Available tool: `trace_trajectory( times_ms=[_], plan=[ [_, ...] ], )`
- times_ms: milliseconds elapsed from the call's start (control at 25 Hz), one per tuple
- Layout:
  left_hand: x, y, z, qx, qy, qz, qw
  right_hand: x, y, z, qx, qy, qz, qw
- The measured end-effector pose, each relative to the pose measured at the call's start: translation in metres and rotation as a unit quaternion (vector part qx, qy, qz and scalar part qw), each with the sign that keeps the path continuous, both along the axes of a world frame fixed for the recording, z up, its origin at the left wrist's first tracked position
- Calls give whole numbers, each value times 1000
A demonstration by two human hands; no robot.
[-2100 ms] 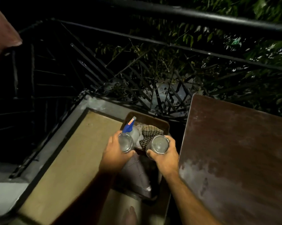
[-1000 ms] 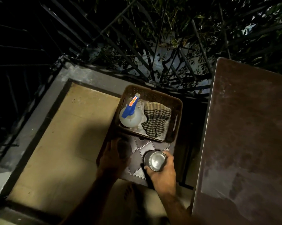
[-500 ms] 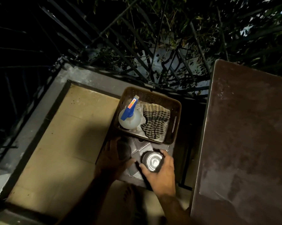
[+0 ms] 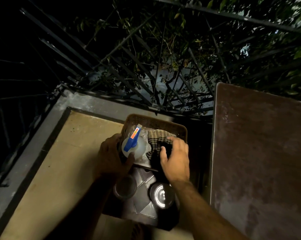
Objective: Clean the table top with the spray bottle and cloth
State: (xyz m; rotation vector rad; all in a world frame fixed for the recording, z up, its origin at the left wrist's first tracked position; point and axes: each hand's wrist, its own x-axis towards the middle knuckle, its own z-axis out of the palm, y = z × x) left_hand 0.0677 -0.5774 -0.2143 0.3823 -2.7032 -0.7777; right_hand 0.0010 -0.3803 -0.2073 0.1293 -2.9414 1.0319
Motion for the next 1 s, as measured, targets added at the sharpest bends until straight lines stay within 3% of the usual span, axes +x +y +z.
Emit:
trace_trajectory(
  times_ms=[80, 240, 400, 600, 800, 1000],
  plan=[
    [-15, -3, -7, 17, 16, -24, 999, -17, -9, -11, 3, -79, 34, 996],
    [-34, -9, -29, 143, 3, -55, 988, -38, -27, -37, 79, -218, 96, 968],
    [-37, -3, -33, 241, -46, -34, 969, -45, -41, -54, 175, -263, 109, 942],
    [-48, 9, -32, 291, -58, 5, 955, -44, -45, -68, 185, -310, 102, 927],
    [-47, 24, -33, 373, -19, 68, 925, -49, -38, -69, 56, -292, 45, 954],
    [-43, 33, 4, 349, 61, 43, 934, -50, -11, -20, -141, -289, -9, 947]
  ],
)
